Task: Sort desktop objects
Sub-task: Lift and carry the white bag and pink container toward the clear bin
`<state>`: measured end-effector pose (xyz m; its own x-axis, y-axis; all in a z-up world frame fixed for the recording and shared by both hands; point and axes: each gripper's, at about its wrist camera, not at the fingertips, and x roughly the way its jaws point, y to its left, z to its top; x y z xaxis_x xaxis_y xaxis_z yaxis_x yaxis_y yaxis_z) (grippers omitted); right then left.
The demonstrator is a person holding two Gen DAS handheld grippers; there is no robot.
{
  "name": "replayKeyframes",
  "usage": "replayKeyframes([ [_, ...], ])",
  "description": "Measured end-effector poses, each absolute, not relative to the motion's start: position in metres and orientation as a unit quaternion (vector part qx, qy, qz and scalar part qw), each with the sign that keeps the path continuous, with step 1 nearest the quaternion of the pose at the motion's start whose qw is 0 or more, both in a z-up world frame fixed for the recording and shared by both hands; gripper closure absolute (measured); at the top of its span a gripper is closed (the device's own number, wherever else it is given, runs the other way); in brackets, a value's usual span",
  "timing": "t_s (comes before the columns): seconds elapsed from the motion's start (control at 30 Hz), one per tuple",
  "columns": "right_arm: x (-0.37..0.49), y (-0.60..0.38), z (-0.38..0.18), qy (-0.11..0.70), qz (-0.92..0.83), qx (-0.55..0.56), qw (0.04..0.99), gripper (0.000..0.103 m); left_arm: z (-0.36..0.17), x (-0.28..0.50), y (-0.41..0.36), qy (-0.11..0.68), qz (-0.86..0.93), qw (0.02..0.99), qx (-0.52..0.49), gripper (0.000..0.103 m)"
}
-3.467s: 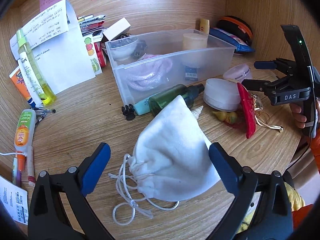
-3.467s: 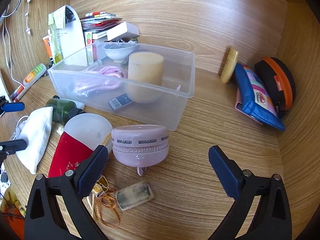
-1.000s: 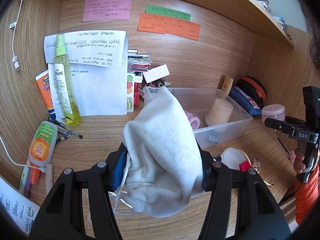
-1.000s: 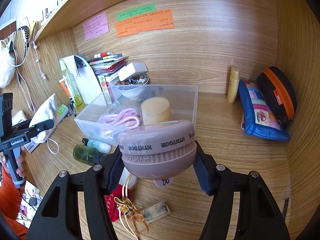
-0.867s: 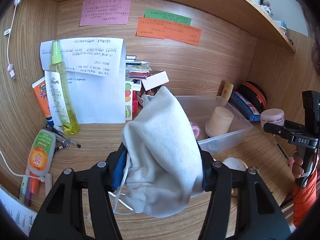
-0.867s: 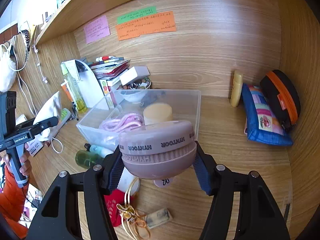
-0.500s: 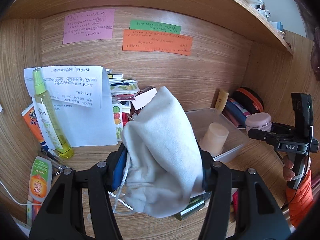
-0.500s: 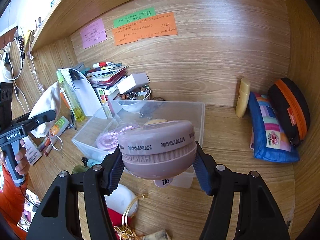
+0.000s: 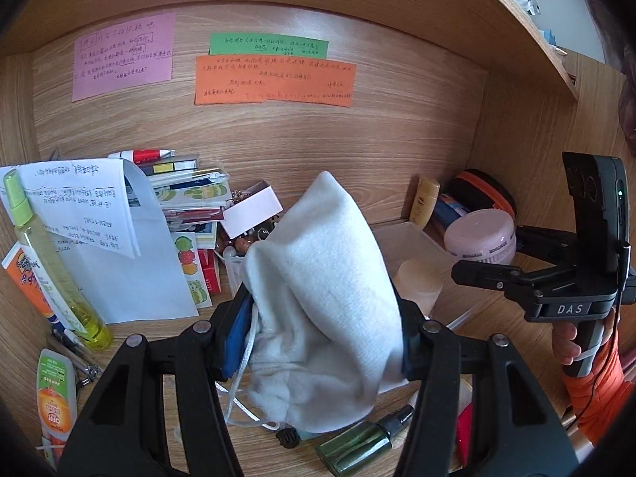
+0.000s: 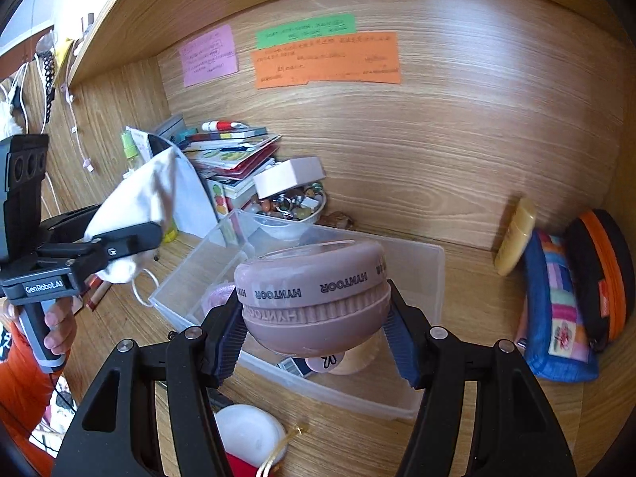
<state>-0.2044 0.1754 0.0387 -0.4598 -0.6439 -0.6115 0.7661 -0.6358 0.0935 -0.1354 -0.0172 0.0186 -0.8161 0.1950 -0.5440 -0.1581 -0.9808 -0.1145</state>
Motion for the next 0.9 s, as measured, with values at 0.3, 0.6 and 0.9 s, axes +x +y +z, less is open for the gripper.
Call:
replayKeyframes([
  [0.3,-0.211,0.134,0.024,0.138,-0.833,0.331,0.422,0.044,0.006,-0.156,-0.017,-0.024,0.953,0.089,-0.290,0.046],
  [0.6,-0.207,0.120,-0.004,0.179,-0.821,0.334,0.427,0.044,-0.024,-0.173,-0.014,-0.020,0.940,0.093,-0.327,0.046],
  [0.9,-0.199,0.121,-0.006,0.189,-0.813,0.324,0.445,0.044,-0.035,-0.173,-0.004,-0.001,0.938,0.086,-0.335,0.046],
])
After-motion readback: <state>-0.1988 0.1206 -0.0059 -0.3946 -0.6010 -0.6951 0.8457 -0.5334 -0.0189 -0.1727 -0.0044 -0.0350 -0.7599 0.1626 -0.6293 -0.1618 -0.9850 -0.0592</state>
